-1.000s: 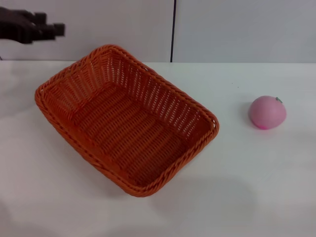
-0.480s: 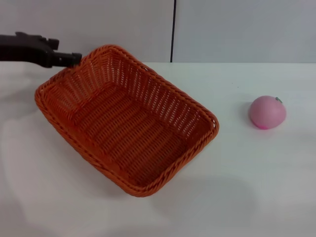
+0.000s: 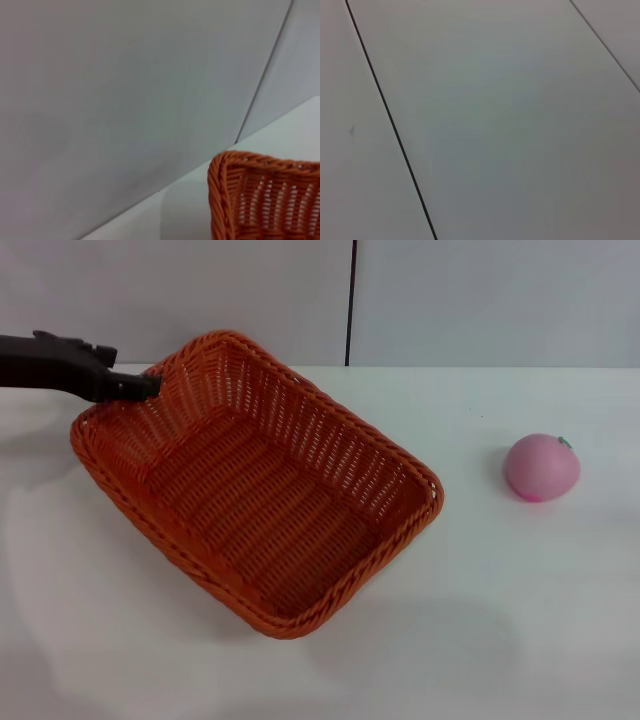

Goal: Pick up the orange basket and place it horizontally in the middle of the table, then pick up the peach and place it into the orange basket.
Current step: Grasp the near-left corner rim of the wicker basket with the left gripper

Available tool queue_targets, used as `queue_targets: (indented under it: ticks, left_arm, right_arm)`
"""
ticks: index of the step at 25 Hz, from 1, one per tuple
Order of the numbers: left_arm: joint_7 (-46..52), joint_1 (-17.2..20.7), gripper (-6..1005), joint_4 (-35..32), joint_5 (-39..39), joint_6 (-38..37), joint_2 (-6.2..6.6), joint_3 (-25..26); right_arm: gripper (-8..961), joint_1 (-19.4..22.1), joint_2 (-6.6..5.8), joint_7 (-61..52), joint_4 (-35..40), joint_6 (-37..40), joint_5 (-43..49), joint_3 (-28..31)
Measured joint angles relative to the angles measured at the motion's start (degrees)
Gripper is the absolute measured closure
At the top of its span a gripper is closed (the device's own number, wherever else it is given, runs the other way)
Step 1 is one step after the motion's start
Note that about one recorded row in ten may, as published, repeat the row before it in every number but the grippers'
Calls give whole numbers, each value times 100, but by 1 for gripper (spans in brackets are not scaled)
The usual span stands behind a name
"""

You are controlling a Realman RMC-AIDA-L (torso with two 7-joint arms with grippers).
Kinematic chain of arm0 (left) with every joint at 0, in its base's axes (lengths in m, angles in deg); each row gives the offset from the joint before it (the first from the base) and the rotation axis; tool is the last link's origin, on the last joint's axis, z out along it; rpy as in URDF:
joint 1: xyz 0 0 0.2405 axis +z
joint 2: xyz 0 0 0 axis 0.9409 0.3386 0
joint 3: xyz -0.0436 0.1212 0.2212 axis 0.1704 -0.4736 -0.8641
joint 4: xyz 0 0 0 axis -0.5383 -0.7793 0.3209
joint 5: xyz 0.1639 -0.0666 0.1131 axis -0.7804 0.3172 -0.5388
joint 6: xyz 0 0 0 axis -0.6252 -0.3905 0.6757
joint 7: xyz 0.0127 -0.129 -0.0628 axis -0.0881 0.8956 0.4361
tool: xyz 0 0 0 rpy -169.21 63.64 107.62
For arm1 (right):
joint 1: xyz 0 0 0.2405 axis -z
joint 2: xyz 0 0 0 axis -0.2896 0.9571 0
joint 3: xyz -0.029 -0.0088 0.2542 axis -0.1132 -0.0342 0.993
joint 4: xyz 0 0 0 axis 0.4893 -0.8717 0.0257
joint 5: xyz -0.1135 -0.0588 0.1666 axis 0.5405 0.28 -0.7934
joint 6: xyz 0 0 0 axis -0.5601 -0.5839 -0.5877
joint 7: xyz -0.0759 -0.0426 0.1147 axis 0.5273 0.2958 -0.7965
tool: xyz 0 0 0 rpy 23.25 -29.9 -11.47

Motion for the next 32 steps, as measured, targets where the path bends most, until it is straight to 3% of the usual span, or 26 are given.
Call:
queue_targets:
  ticks: [8, 23, 32]
  left_arm:
    - [0, -129, 197, 312, -273, 279, -64, 0]
    - [31, -176, 242, 566, -290, 278, -69, 0]
    - [44, -192, 399, 540, -394, 254, -106, 1]
  right_arm:
    - [129, -9, 0, 0, 0, -74, 0, 0]
    - [128, -33, -9, 0, 1, -141, 0, 0]
    - [128, -20, -17, 0, 0, -141, -18, 0]
